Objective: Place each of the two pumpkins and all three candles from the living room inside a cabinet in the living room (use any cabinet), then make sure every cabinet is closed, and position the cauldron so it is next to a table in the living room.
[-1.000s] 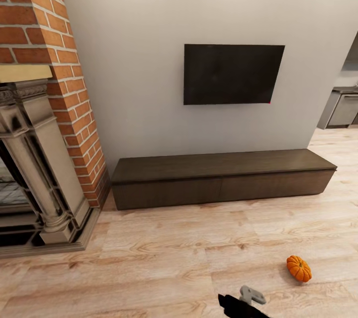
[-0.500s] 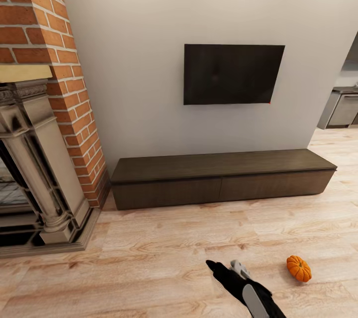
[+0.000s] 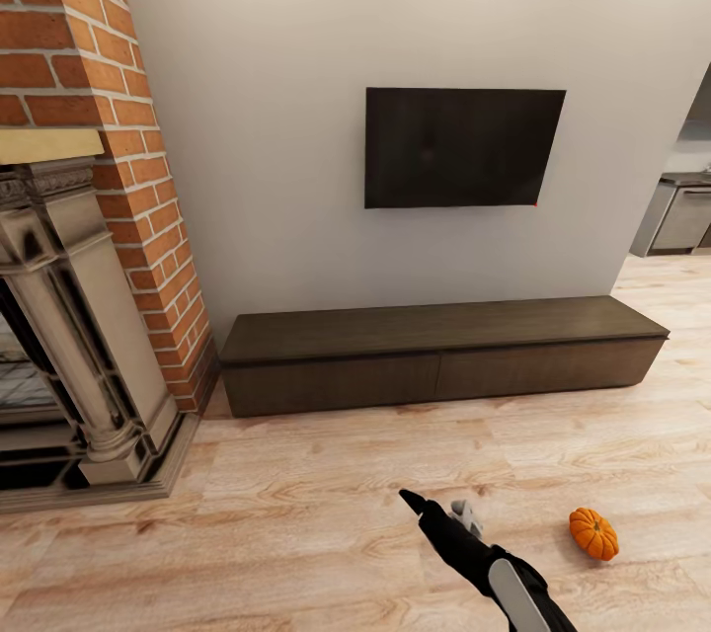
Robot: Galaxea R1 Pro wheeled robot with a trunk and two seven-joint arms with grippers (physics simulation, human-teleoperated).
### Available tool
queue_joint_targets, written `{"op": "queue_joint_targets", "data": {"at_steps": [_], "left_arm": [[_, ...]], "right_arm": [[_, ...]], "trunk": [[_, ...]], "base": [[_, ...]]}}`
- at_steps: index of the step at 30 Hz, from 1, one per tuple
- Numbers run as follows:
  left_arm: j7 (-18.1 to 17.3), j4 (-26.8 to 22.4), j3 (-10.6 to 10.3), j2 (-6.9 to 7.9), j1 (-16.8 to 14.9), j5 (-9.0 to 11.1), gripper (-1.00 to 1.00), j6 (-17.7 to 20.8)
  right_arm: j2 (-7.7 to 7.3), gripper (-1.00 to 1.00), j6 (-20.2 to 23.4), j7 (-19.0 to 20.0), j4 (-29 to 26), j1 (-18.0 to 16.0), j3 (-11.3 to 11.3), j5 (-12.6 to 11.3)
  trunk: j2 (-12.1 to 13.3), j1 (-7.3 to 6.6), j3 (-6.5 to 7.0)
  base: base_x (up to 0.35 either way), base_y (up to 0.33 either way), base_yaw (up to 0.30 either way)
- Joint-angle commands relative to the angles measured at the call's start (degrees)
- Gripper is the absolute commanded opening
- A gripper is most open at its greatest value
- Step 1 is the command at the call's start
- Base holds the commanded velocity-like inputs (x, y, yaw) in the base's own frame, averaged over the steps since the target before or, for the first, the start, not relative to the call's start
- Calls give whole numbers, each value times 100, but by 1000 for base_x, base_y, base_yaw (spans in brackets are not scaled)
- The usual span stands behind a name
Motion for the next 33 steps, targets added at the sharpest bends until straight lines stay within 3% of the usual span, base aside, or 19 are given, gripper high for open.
{"op": "queue_joint_targets", "data": {"at_steps": [1,4,7,8,14,16,17,19,20,24,27,29,33], "left_arm": [[-88,-133,11,25,0,4,100,151],[-648,-681,29,181,2,133,100,962],[-1326,-1353,34,521,2,528,100,1997],[-1428,-1461,34,587,2,608,100,2154],[-2467,-2537,22,1383,-61,1688,100,3535],[-3050,-3043,24,1742,-174,2229,100,4281],[-3527,-3267,26,1945,-212,2558,100,4672],[-4232,-3409,27,2118,-236,2865,100,4936],[-4709,-3440,33,2178,-244,2981,100,5023],[-5466,-3424,44,2220,-251,3090,100,5096],[-5604,-3352,53,2215,-252,3123,100,5130],[-5635,-3333,147,2190,-253,3139,100,5162],[-5656,-3309,254,2047,-251,3241,100,5162]], "right_arm": [[-16,100,41,37,0,-2,-5,-71],[-38,100,55,89,2,-2,-9,-105],[-50,100,58,104,0,-2,-13,-120],[-51,100,58,106,-1,-2,-14,-121],[-71,100,34,96,0,-2,-87,-206],[-72,100,-23,78,1,-13,-176,-300],[-75,100,-36,72,-1,-72,-200,-360],[-78,100,-40,74,-1,-179,-217,-467],[-76,100,-49,81,2,-221,-226,-558],[-80,100,-61,118,4,-258,-353,-710],[-81,100,-46,121,4,-349,-617,-895],[-76,100,-46,135,33,-456,-687,-1041],[-84,100,-54,141,93,-540,-714,-1088]], "trunk": [[-3,0,-6],[-3,0,-6],[-3,0,-6],[-3,0,-6],[-3,0,-6],[-3,0,-6],[-3,0,-6],[-3,0,-6],[-3,0,-6],[-3,0,-6],[-3,0,-6],[-3,0,-6],[-3,0,-6]], "base": [[0,0,0],[0,0,0],[0,0,0],[0,0,0],[0,0,0],[0,0,0],[0,0,0],[0,0,0],[0,0,0],[0,0,0],[0,0,0],[0,0,0],[0,0,0]]}}
